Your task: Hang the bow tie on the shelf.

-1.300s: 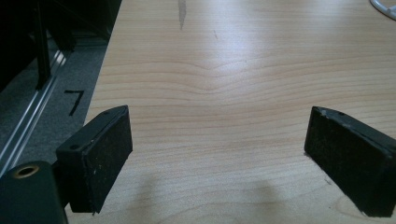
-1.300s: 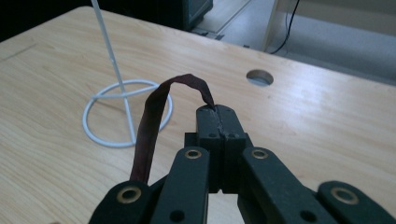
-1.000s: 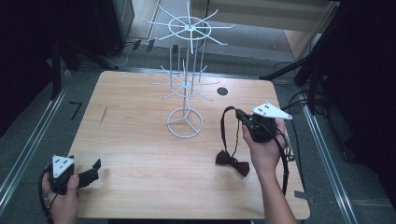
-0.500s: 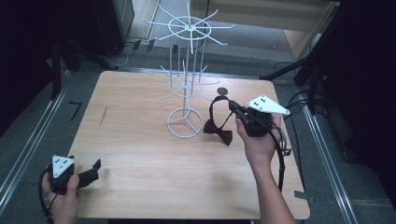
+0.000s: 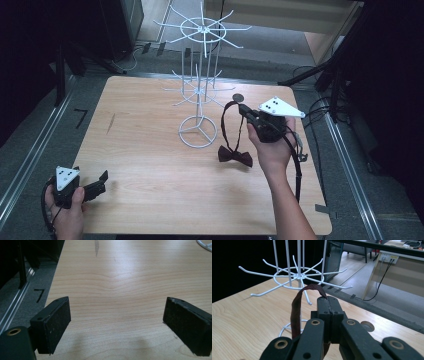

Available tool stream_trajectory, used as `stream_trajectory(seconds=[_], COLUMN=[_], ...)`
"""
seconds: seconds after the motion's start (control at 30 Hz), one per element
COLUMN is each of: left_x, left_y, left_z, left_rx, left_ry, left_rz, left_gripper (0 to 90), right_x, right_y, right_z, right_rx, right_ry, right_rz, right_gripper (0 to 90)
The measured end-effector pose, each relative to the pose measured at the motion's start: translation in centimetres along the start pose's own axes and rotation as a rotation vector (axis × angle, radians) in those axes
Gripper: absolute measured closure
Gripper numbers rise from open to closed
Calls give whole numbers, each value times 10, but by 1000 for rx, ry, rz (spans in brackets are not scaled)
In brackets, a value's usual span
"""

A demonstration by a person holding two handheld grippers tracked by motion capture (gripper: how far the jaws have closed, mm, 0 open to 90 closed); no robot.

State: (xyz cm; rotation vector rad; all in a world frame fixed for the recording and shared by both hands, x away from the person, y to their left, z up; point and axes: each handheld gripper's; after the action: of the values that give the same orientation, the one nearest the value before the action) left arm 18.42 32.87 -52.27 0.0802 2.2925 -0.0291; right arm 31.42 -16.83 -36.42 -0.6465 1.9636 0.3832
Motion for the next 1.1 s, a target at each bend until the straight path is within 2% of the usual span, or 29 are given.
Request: stream_trajectory(seconds=[0.1, 0.27, 0.63, 0.8, 0.87, 0.97, 1.03, 1.1], left_x=[0, 0, 0, 0, 0, 0, 0, 0], left_y=[0, 0, 0, 0, 1, 1, 1, 1], left_z=[0, 0, 0, 0, 0, 0, 0, 0], left_rx=[0, 5, 6, 7, 7, 9, 9, 8], left_ry=[3, 1, 3, 2, 3, 5, 6, 6], left_rz=[0, -5, -5, -7, -7, -7, -6, -6], left_gripper=[84, 84, 84, 84, 84, 84, 84, 84], right_x=[-2, -1, -14, -13, -7, -2, -1, 0], right_y=[-2, -9, -12, -12, -14, -17, -18, -19], right_z=[9, 25, 49, 57, 63, 66, 66, 64], right_rx=[-4, -27, -40, -45, -46, -53, -57, -61], right_ry=[10, 30, 58, 83, 101, 119, 123, 128], right_rz=[9, 53, 65, 72, 85, 105, 106, 99], right_gripper=[900, 900, 900, 900, 900, 846, 831, 768])
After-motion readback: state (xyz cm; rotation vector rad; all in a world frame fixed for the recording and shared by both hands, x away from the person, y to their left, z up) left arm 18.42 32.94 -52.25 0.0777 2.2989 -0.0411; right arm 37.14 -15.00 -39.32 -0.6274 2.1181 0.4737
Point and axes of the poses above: each handheld gripper's, and its own axes: z roughly forward along the jaws, x roughly out of its underside, y roughly to its left, and after that the axes turned 9 degrees about y, right-handed
